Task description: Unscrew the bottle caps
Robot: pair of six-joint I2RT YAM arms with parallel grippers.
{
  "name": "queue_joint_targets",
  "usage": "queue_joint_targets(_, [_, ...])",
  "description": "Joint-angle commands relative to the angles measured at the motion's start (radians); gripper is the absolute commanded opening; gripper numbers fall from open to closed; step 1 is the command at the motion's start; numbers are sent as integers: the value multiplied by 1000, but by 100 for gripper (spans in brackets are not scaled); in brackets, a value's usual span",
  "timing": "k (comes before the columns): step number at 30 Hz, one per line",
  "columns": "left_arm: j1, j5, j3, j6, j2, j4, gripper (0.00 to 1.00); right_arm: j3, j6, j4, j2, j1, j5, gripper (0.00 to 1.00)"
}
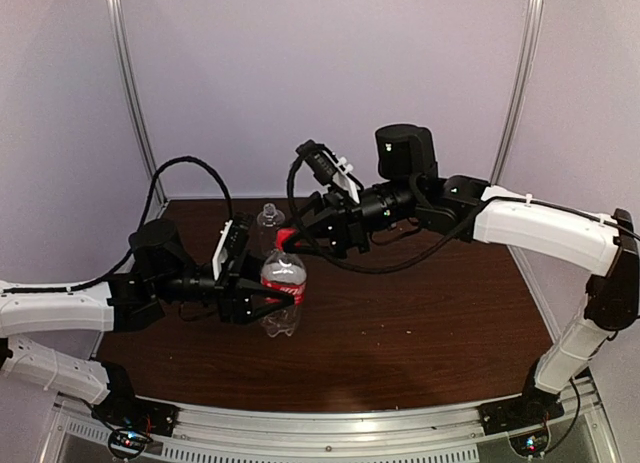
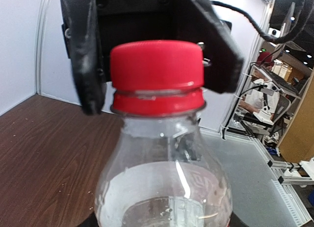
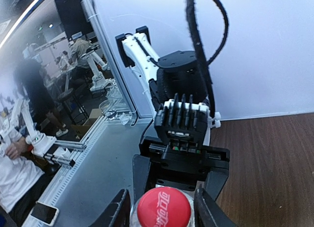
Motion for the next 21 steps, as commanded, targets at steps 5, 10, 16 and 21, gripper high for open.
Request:
queue_joint_targets(5, [5,-227,40,65,-5,-87,28,-20,98,-54,-70,5,217,76])
queue_joint_targets(10, [5,-294,47,58,3,-104,28,5,176,-94,-86,9,377,85])
queue_joint_targets(16, [5,-335,56,58,-1,-130,28,37,267,-139,-82,23,628,88])
queue_joint_targets(21, [5,-355,54,54,-8,-136,27,50,306,-145,-54,37,650,88])
